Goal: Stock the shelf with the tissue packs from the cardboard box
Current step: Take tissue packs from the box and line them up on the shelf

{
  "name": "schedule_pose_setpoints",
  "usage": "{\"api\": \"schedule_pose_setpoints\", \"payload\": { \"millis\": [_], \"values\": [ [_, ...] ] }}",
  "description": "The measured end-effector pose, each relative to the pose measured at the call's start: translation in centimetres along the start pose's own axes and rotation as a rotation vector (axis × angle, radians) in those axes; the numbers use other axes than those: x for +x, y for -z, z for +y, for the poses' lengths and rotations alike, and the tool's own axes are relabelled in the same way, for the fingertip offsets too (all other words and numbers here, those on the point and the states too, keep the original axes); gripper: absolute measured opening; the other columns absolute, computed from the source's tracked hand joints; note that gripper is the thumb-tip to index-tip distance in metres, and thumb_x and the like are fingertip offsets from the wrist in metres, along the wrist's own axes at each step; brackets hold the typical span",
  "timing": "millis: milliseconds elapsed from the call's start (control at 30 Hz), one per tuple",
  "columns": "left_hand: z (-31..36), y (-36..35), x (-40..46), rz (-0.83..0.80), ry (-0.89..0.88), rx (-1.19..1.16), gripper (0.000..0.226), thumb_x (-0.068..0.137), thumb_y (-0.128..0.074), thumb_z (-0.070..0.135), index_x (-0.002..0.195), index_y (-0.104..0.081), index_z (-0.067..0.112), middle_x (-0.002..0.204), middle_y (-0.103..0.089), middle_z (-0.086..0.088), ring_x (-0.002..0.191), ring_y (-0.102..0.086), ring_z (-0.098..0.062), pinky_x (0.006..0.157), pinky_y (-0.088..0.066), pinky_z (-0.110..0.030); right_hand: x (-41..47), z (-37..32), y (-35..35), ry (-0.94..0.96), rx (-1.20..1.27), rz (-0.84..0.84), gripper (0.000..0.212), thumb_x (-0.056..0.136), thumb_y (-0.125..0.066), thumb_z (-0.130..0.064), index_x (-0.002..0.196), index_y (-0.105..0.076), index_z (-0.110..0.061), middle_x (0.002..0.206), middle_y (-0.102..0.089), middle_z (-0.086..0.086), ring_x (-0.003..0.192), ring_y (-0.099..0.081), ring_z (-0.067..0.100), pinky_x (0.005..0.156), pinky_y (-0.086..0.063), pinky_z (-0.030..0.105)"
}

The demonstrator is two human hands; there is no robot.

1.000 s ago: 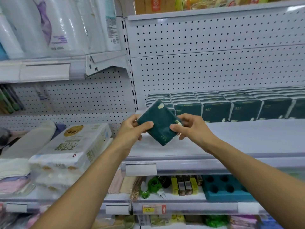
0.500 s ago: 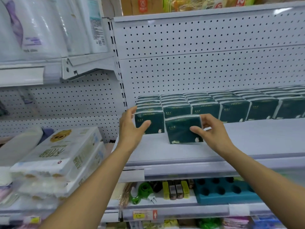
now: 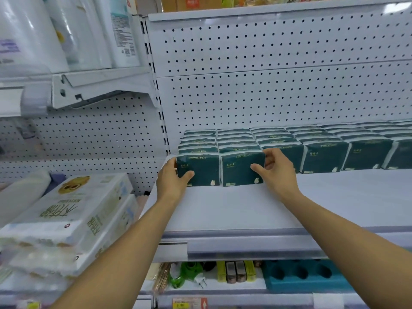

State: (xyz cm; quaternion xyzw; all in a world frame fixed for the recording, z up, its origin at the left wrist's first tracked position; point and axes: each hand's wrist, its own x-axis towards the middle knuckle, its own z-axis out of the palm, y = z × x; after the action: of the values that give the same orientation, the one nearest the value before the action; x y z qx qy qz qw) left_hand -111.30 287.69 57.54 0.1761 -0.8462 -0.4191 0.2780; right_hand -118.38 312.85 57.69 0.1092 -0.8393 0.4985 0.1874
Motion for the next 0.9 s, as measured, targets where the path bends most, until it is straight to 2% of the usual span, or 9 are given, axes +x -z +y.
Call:
{"api": "schedule_pose_setpoints", "payload": {
  "millis": [133,267,367,467,600,667,733,800,900],
  "values": [
    [-0.2,-0.4,0.0,0.025,-0.028,0.012,0.060,0.081,-0.078,0.024,0.133,-0.048,0.020,0.128,-0.059,-0.001,0.115,-0.057,-0.022,0.090,-0.046,-0.030,-0.3,-0.2,-0.5,0.073,-0.186,0.077,0.044,0.083,-0.073,-0.026,0.118,-0.048,-0.019,0.095,-0.056,-0.004,0.083,-0.056,0.018,0.065,-0.045,0.033],
    [-0.3,-0.2,-0.8,0.042,-0.298,0.285,0.078,0.086,-0.073,0.020,0.150,-0.030,0.030,0.152,-0.032,0.003,0.136,-0.032,-0.017,0.092,-0.045,-0.037,-0.2,0.0,-1.0,0.523,-0.573,0.138,0.070,0.071,-0.083,-0.025,0.133,-0.052,-0.022,0.127,-0.053,0.010,0.112,-0.051,0.031,0.082,-0.045,0.044],
    [-0.3,-0.3,-0.7,0.007,-0.474,0.438,0.066,0.090,-0.068,0.013,0.146,-0.041,0.033,0.155,-0.032,0.004,0.140,-0.026,-0.019,0.083,-0.051,-0.040,0.4,0.1,-1.5,0.729,-0.747,0.082,0.064,0.066,-0.085,-0.028,0.125,-0.062,-0.028,0.131,-0.056,0.008,0.114,-0.053,0.031,0.082,-0.045,0.045],
    [-0.2,-0.4,-0.3,-0.018,-0.470,0.461,0.060,0.091,-0.065,0.012,0.144,-0.045,0.032,0.151,-0.037,0.005,0.139,-0.026,-0.018,0.078,-0.052,-0.038,0.9,-0.1,-2.0,0.732,-0.764,0.050,0.061,0.064,-0.088,-0.026,0.120,-0.065,-0.028,0.123,-0.061,0.007,0.105,-0.058,0.031,0.074,-0.047,0.042],
    [-0.3,-0.4,0.1,-0.026,-0.476,0.497,0.061,0.092,-0.065,0.016,0.146,-0.041,0.031,0.152,-0.035,0.005,0.139,-0.025,-0.017,0.083,-0.050,-0.037,0.8,-0.5,-2.2,0.694,-0.763,0.036,0.059,0.063,-0.087,-0.025,0.118,-0.065,-0.026,0.116,-0.062,0.007,0.101,-0.059,0.031,0.072,-0.046,0.041],
    [-0.3,-0.2,0.1,-0.078,-0.461,0.561,0.069,0.092,-0.065,0.024,0.151,-0.030,0.031,0.157,-0.026,0.004,0.144,-0.017,-0.020,0.101,-0.045,-0.042,0.4,-1.1,-2.1,0.648,-0.775,0.025,0.060,0.064,-0.086,-0.029,0.119,-0.065,-0.026,0.119,-0.062,0.008,0.105,-0.059,0.032,0.079,-0.046,0.045],
    [-0.1,0.1,-0.3,-0.119,-0.435,0.617,0.080,0.092,-0.063,0.034,0.155,-0.015,0.028,0.162,-0.014,0.001,0.149,-0.004,-0.023,0.118,-0.022,-0.045,-0.6,-2.0,-2.1,0.561,-0.779,0.004,0.063,0.071,-0.081,-0.037,0.129,-0.058,-0.028,0.133,-0.056,0.009,0.121,-0.052,0.032,0.095,-0.041,0.052],
    [0.2,0.9,-1.5,-0.096,-0.448,0.616,0.085,0.092,-0.060,0.042,0.156,-0.007,0.027,0.163,-0.009,-0.001,0.150,0.001,-0.023,0.122,-0.009,-0.046,-2.4,-3.1,-2.1,0.521,-0.747,0.007,0.066,0.081,-0.071,-0.043,0.140,-0.047,-0.028,0.146,-0.044,0.009,0.136,-0.038,0.032,0.108,-0.029,0.057],
    [0.0,2.8,-4.7,-0.009,-0.553,0.579,0.082,0.092,-0.059,0.047,0.156,-0.013,0.025,0.162,-0.018,-0.001,0.150,-0.008,-0.024,0.121,-0.013,-0.050,-6.1,-5.0,-1.9,0.583,-0.661,0.048,0.060,0.089,-0.060,-0.044,0.144,-0.043,-0.025,0.149,-0.040,0.008,0.139,-0.035,0.031,0.111,-0.025,0.057]
  ]
}}
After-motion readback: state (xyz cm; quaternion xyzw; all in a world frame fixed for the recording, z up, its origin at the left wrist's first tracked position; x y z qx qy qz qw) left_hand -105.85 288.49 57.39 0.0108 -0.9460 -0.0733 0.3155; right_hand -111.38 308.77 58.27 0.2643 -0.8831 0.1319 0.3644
